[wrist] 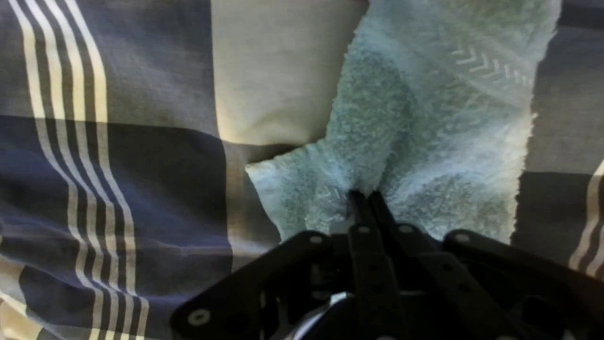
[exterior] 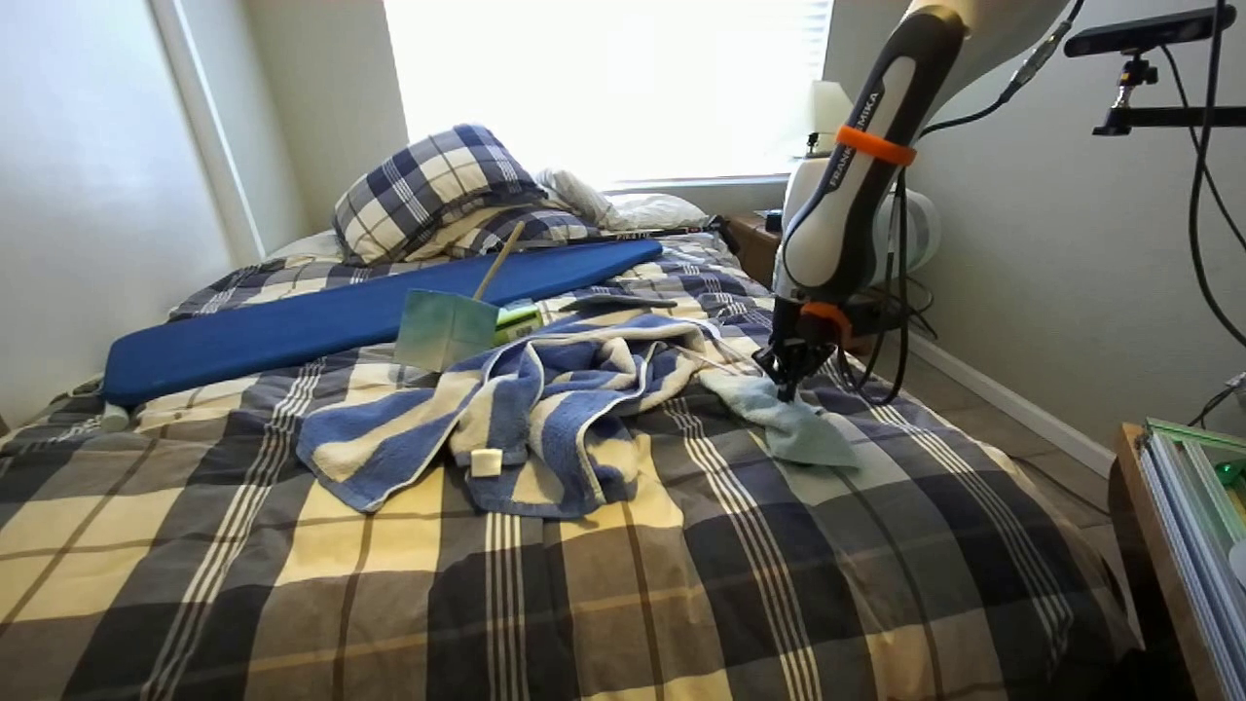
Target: Use the small towel to wipe the remote control.
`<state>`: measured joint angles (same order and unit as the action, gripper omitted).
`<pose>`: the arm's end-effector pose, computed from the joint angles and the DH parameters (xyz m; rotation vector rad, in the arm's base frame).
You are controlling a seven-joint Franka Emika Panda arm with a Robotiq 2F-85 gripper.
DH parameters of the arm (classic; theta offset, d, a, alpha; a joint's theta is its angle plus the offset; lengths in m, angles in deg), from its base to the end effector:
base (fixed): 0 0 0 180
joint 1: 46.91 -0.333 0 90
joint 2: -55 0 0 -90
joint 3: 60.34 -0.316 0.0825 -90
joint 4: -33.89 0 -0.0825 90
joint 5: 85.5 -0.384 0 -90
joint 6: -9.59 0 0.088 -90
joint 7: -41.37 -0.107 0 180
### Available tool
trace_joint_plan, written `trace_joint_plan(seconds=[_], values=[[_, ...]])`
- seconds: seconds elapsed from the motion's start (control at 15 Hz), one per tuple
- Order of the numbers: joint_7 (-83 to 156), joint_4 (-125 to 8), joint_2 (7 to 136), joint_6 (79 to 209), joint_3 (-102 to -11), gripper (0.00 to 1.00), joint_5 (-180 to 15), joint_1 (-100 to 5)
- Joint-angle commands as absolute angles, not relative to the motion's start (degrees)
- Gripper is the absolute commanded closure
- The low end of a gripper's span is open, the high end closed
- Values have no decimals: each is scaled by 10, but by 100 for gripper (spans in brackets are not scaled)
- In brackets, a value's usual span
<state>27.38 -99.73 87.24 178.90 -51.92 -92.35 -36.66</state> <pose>0.4762 -0.1761 0.1062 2.9183 -1.0025 0.1049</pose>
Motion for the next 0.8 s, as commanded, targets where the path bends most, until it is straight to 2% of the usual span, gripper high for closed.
trace_joint_plan(seconds=[0.0, 0.13, 0.4, 0.73], values=[[277, -981, 880, 1806, -501, 99, -939, -364], [272, -977, 886, 1827, -487, 99, -939, -368], [289, -976, 886, 1841, -523, 99, -947, -343], [291, -981, 881, 1758, -547, 99, -942, -356]])
